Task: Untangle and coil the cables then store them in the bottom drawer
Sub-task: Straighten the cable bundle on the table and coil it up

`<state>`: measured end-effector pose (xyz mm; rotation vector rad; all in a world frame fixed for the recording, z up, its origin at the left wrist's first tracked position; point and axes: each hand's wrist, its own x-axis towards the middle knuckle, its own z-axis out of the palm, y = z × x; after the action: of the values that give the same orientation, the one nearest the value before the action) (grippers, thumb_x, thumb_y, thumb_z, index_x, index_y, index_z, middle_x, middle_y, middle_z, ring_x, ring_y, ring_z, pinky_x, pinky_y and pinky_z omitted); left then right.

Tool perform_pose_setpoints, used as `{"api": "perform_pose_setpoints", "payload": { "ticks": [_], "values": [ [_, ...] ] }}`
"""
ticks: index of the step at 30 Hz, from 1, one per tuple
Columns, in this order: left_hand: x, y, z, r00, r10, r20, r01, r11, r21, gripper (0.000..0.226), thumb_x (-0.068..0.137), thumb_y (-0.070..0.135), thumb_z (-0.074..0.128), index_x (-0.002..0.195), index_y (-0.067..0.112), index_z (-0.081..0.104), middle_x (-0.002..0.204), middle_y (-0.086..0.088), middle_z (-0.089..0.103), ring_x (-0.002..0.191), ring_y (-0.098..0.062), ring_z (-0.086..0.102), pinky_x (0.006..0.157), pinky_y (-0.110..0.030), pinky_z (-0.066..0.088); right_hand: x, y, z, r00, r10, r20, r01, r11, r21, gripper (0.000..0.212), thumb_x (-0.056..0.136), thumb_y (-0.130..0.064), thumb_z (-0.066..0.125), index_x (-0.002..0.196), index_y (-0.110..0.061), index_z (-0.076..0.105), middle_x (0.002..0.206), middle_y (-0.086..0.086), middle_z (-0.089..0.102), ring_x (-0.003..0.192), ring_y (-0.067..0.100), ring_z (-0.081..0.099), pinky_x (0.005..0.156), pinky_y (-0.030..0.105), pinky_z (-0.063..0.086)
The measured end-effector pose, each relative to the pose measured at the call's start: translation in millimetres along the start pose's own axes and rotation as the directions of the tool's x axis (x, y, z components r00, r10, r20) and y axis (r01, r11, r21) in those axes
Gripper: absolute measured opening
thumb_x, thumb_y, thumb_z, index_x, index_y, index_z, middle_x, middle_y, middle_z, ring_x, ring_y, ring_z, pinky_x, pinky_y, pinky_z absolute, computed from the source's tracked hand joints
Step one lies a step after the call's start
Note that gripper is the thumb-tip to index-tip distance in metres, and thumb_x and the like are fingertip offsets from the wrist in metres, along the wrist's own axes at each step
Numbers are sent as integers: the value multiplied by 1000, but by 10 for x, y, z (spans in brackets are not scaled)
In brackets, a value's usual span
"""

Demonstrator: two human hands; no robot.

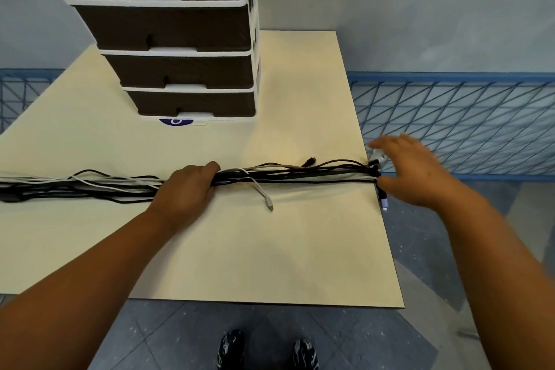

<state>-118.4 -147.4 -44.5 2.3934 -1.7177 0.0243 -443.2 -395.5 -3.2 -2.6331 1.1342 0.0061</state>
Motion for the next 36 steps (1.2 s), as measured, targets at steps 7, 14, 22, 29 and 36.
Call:
{"api": "perform_pose_setpoints", "payload": {
  "ticks": [7, 14, 22, 29, 36],
  "values": [
    [-1, -14, -14, 1000, 21, 8, -21, 1000, -5, 10, 87, 11, 53, 97, 9, 51, 74, -13, 59, 70, -36, 53, 58, -38, 40, -8, -1397, 596, 941, -289, -175, 295, 955, 7, 36, 77, -18, 56, 112, -26, 62, 105, -2, 60, 100, 26, 51, 78, 40, 40],
    [5, -57, 20, 998, 58, 2, -58, 998, -5, 16, 86, 21, 41, 94, 11, 50, 71, -9, 57, 67, -32, 49, 56, -37, 39, 98, -1124, 531, 950, -240, -201, 222, 969, -111, 21, 84, -46, 53, 72, -29, 46, 71, -9, 54, 76, 20, 51, 71, 36, 30],
    [9, -58, 24, 999, 41, 11, -40, 998, -38, 4, 92, 16, 50, 95, 13, 50, 70, -5, 53, 66, -31, 49, 56, -40, 41, 75, -395, 111, 981, -80, -175, 38, 972, -233, 26, 84, -52, 65, 91, -28, 72, 86, -4, 54, 91, 24, 50, 75, 38, 31],
    [5, -70, 14, 999, 53, 9, -53, 997, -53, 5, 92, 15, 51, 93, 12, 49, 69, -7, 55, 64, -32, 48, 55, -40, 41, 59, -520, 379, 827, 126, -548, -113, 992, 57, 26, 91, -27, 59, 106, -11, 73, 96, 11, 53, 93, 33, 48, 76, 45, 44],
    [15, -54, -1, 999, 51, 14, -50, 997, -56, 6, 93, 17, 51, 94, 11, 50, 71, -8, 57, 67, -33, 50, 57, -40, 42, 35, -267, 428, 900, 183, -397, -183, 982, 37, 22, 85, -19, 71, 105, -11, 76, 96, 12, 57, 98, 35, 51, 78, 45, 47]
  ]
}}
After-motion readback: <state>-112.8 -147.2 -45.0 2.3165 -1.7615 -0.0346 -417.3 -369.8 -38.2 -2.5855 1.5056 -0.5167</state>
